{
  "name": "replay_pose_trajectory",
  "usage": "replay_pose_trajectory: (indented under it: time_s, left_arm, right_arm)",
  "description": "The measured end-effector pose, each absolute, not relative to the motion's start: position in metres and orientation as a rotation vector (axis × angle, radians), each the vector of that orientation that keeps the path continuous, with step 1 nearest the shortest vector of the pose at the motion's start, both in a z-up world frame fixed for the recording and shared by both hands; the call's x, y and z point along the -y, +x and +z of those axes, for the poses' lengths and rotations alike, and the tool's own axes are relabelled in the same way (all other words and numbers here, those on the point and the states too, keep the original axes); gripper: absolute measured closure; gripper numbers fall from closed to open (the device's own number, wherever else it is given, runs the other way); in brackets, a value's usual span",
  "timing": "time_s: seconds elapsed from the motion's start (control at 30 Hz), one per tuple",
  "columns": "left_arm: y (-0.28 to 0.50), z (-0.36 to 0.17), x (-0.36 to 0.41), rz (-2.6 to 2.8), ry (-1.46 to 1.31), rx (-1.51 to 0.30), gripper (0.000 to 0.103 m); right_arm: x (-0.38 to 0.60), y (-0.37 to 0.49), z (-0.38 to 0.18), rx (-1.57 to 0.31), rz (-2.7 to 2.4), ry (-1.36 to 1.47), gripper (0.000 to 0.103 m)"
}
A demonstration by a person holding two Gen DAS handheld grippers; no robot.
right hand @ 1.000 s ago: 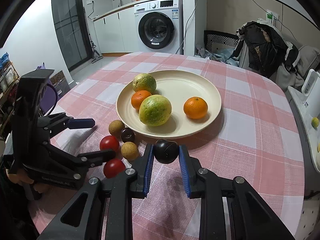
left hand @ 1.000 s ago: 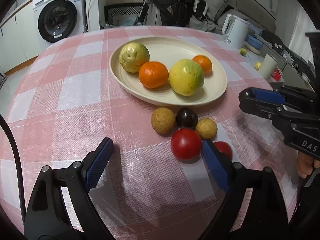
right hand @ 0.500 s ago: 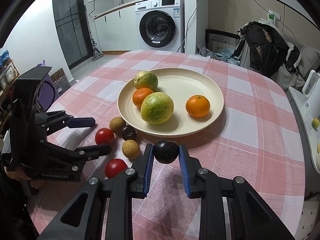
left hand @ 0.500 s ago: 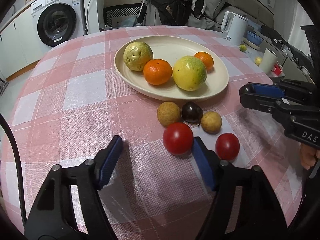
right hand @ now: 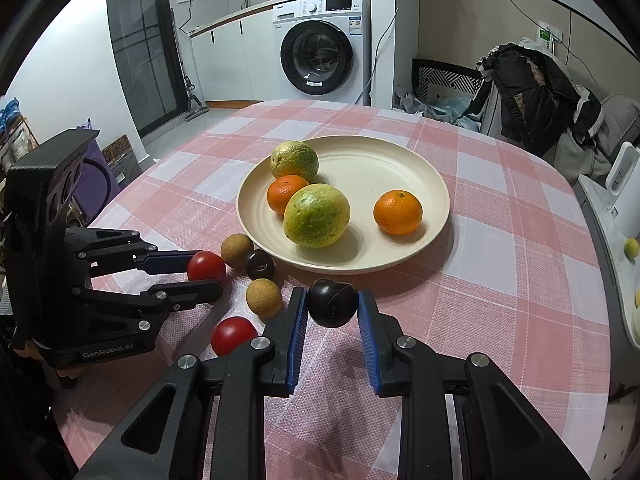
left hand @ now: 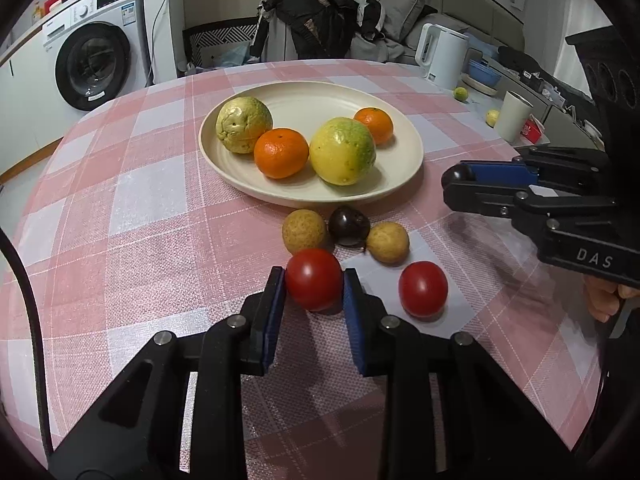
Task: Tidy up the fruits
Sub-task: 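Grasp the red tomato with the left tool while the right tool holds the plum, then carry the tomato and plum onto the cream plate and open both tools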
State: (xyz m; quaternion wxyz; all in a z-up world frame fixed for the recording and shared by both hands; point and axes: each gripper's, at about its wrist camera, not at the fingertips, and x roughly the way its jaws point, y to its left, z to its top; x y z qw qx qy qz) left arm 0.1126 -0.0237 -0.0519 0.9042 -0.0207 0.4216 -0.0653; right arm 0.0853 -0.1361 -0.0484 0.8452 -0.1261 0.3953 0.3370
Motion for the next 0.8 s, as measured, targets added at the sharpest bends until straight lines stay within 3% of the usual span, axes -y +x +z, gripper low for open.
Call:
replay_pose_trajectory:
  time_s: [0.8]
  left_arm:
    - [0.094,-0.013,0.024,-0.137,-0.057,-0.716,0.078]
  right_arm:
    - [0.143,0.086,-0.037,-0.759,0.722,-0.194,0.077]
